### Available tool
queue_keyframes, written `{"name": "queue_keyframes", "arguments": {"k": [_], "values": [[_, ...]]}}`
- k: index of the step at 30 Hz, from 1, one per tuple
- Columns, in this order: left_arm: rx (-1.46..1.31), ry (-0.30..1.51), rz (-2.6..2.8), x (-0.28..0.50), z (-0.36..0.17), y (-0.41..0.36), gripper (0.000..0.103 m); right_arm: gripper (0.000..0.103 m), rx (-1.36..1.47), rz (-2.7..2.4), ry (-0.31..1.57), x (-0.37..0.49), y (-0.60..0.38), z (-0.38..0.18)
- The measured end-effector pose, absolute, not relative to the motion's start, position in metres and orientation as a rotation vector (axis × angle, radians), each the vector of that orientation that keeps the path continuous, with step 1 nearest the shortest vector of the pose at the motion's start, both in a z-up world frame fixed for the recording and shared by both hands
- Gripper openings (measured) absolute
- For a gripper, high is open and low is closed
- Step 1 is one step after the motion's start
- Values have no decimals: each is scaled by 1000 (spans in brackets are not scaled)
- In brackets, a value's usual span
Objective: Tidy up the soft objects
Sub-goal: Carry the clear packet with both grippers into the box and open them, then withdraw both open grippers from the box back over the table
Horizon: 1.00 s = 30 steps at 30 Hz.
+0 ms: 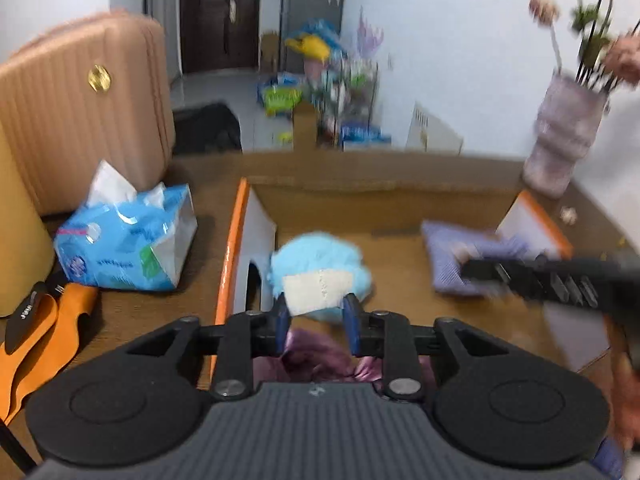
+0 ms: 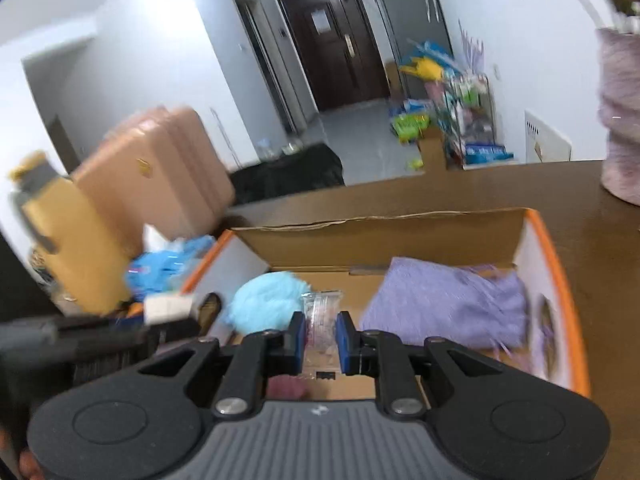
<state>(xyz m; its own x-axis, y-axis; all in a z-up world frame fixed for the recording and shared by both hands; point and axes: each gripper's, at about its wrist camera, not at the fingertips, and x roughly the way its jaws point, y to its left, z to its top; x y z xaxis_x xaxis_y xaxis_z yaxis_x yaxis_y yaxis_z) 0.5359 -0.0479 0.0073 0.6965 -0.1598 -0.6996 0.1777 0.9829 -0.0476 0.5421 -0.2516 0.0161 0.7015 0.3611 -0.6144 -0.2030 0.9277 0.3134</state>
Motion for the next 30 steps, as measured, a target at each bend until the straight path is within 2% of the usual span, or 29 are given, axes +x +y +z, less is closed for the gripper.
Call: {"name": "queue_keyframes", "arguments": {"k": [1,3,5,6,7,12,17,20,22,25,30], "values": [[22,788,-191,540,2,-47,36,16,234,315,751,555,-246,12],[18,769,-204,541,-5,-42,51,19,220,308,783,583,-232,3],[29,754,-202,543,-4,-39,73,22,214,268,790,606,-222,-5],[21,739,-210,542,-2,-36,74,33,207,260,797,613,-217,-9],[16,733,-215,542,2,-35,74,38,205,260,805,619,-215,-11],[34,683,-202,533,30,-27,75,38,210,265,788,615,-219,-2],[39,616,-167,504,70,-20,80,40,162,245,741,575,-238,38],[49,545,-147,474,97,-12,86,48,97,213,691,537,-255,70],[64,491,-127,451,114,-6,88,57,43,178,642,507,-269,93],[72,456,-119,425,130,-2,89,63,-10,106,572,462,-291,121],[67,416,-141,388,147,-8,90,65,16,68,500,402,-310,141]]}}
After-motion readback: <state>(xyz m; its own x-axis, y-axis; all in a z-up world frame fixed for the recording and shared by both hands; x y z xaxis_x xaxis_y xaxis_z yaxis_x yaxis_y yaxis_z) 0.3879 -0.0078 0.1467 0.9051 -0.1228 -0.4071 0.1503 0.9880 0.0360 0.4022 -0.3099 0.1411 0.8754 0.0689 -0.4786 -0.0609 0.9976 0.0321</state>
